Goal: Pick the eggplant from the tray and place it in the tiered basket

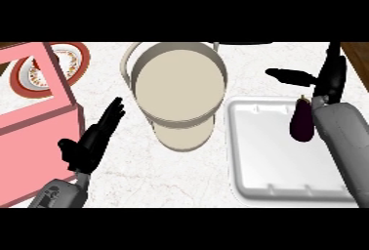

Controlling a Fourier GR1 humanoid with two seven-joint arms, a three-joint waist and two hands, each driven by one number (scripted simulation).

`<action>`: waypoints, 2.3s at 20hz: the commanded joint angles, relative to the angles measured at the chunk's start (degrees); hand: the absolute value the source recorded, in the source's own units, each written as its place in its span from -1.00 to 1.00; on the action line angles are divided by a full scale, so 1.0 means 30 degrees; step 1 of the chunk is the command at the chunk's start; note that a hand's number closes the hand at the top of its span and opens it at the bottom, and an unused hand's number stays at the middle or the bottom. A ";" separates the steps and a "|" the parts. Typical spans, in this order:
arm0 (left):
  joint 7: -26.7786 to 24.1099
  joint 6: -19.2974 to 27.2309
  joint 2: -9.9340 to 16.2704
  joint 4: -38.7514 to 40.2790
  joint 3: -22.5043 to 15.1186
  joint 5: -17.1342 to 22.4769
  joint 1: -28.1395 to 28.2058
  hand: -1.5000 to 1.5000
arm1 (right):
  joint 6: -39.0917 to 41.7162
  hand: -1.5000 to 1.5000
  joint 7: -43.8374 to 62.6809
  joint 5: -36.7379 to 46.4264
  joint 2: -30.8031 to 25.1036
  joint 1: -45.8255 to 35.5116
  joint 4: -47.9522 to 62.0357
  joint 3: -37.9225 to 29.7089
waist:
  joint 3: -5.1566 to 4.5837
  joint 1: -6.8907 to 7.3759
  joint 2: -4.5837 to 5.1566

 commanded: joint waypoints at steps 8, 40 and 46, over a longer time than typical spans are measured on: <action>0.0100 -0.0277 0.0145 0.0416 0.0126 -0.0037 -0.0014 0.00 | 1.0022 -1.00 1.1694 0.5171 -0.4353 -0.2762 0.2101 0.7155 | -0.0211 -0.0100 -0.0353; -0.0583 -0.0976 -0.0948 0.0405 0.0920 -0.1484 0.0648 0.00 | 1.4895 -1.00 2.0775 0.6742 -0.2911 -0.0209 -0.3143 0.6175 | 0.0053 0.0007 0.0016; -0.0003 -0.1263 -0.0597 -0.1234 0.1293 -0.1072 0.1768 0.00 | 1.5291 -1.00 2.1301 0.6983 -0.3373 0.0860 -0.3435 0.5179 | 0.0052 0.0034 -0.0037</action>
